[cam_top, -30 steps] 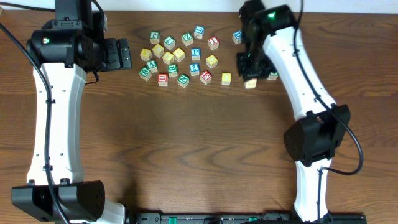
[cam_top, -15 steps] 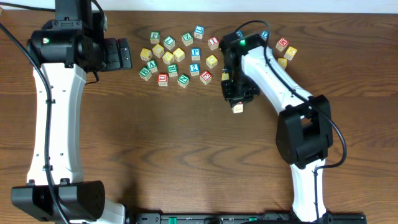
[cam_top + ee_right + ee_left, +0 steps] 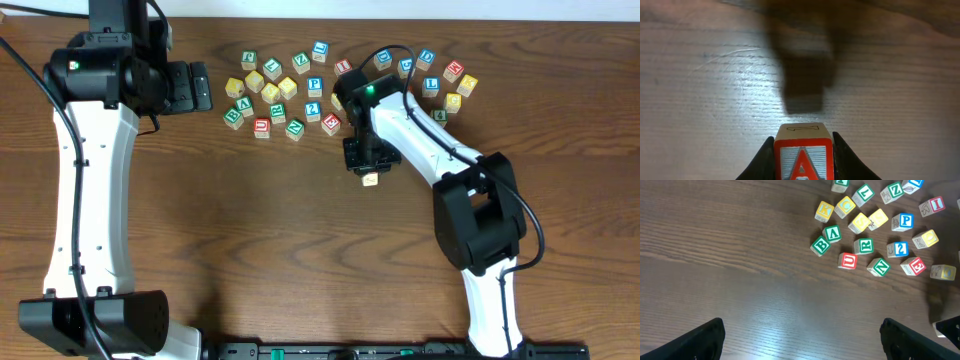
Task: Spell out AI2
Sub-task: 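Lift the A block and carry it toward the open table center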
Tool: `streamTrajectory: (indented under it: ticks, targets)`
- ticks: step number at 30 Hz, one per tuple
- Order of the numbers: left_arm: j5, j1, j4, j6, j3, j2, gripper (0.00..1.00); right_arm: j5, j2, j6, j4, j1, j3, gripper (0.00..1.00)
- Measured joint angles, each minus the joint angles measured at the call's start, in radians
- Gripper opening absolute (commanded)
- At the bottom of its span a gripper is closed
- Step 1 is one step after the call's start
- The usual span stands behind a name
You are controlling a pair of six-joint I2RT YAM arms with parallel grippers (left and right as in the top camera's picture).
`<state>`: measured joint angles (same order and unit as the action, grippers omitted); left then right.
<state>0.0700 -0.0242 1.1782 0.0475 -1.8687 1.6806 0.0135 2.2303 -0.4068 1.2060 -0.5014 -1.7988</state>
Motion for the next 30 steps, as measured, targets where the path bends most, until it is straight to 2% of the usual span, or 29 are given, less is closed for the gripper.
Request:
streamTrajectory:
  ticks: [7,16,21,23,26,30]
  targets:
    - [0.0,0.0,0.0,0.0,0.0,0.0,0.98,0.04,0.0,-0.11,-0.032,-0.051,0.018,0.06]
    - [0.0,0.0,0.0,0.0,0.0,0.0,0.98,0.054,0.0,-0.148,-0.071,-0.093,0.067,0.18]
    - [0.0,0.0,0.0,0.0,0.0,0.0,0.98,0.054,0.0,-0.153,-0.067,-0.093,0.067,0.2]
    - [0.0,0.0,0.0,0.0,0.0,0.0,0.98,0.053,0.0,-0.154,-0.062,-0.093,0.068,0.25]
    - [0.0,0.0,0.0,0.0,0.0,0.0,0.98,0.052,0.0,-0.153,-0.048,-0.093,0.068,0.27]
    - [0.0,0.0,0.0,0.0,0.0,0.0,0.98,0.05,0.0,-0.152,-0.038,-0.093,0.071,0.42]
